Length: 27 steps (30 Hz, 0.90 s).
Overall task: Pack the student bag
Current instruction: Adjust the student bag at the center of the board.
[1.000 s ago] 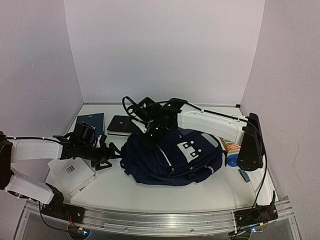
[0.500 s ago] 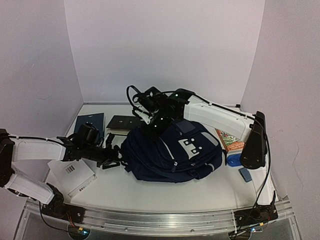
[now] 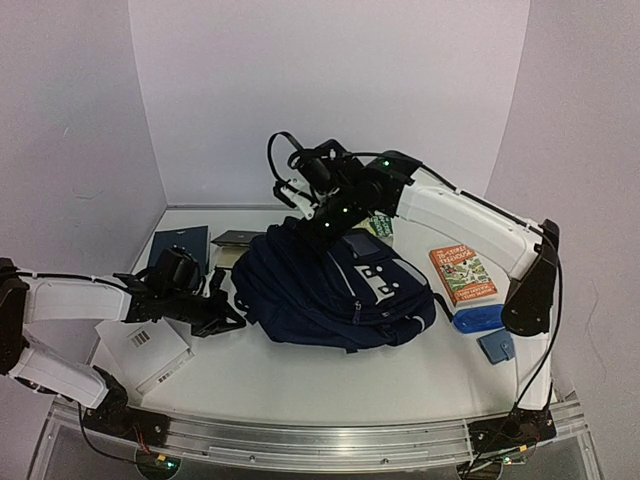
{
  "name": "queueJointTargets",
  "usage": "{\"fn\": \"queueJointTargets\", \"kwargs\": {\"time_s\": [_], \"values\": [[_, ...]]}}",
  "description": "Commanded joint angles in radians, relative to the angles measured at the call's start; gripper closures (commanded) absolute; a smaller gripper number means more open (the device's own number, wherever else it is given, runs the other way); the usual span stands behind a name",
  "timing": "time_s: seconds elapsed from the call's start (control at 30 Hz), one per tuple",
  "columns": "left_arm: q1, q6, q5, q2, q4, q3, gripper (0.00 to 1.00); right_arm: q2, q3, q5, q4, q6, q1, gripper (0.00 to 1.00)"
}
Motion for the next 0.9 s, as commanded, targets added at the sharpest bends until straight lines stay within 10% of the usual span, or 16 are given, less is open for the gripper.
{"fn": "queueJointTargets", "kwargs": {"time_s": [0.0,0.23,0.4,0.87], "values": [[-0.003,0.033,0.016,-0.105,0.005,0.030,0.99,-0.117,0.047,-0.040,0.129,-0.042,-0.009,1.00],[0.010,0.014,-0.061,-0.294,-0.057,0.006,0.41,-0.250,-0.101,-0.355,0.098,-0.164,-0.009,1.00],[0.023,-0.005,-0.092,-0.341,-0.074,0.019,0.18,-0.349,-0.230,-0.550,0.005,-0.265,-0.009,1.00],[0.023,-0.021,0.041,-0.048,0.088,0.034,0.18,-0.455,-0.766,-0.522,0.008,-0.450,-0.002,1.00]]}}
